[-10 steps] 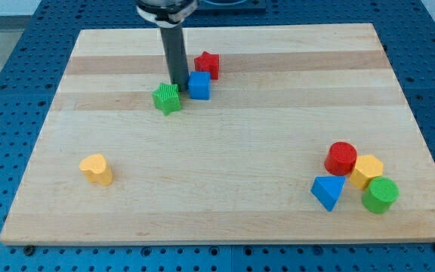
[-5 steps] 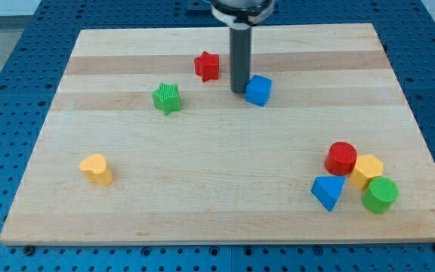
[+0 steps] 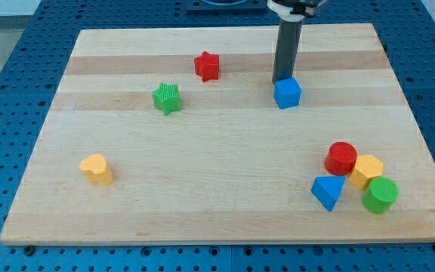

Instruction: Move blue cube closer to the blue triangle

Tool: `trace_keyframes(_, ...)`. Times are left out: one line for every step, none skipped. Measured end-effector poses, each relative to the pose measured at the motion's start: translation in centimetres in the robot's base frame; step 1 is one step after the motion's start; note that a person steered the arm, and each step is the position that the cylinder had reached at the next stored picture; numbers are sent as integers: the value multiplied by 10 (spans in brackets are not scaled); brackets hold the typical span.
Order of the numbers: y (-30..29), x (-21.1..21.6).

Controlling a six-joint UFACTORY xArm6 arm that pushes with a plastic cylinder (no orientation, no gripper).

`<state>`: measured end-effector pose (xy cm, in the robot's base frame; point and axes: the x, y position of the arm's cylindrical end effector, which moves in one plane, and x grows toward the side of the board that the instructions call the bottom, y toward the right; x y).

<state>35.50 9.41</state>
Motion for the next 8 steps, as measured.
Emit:
trace_keyframes(4, 18)
trace_keyframes(8, 36)
trace_keyframes(8, 57)
trace_keyframes(8, 79)
trace_keyframes(8, 102)
trace_keyframes(8, 128)
trace_keyframes(8, 144)
trace_keyframes(8, 144)
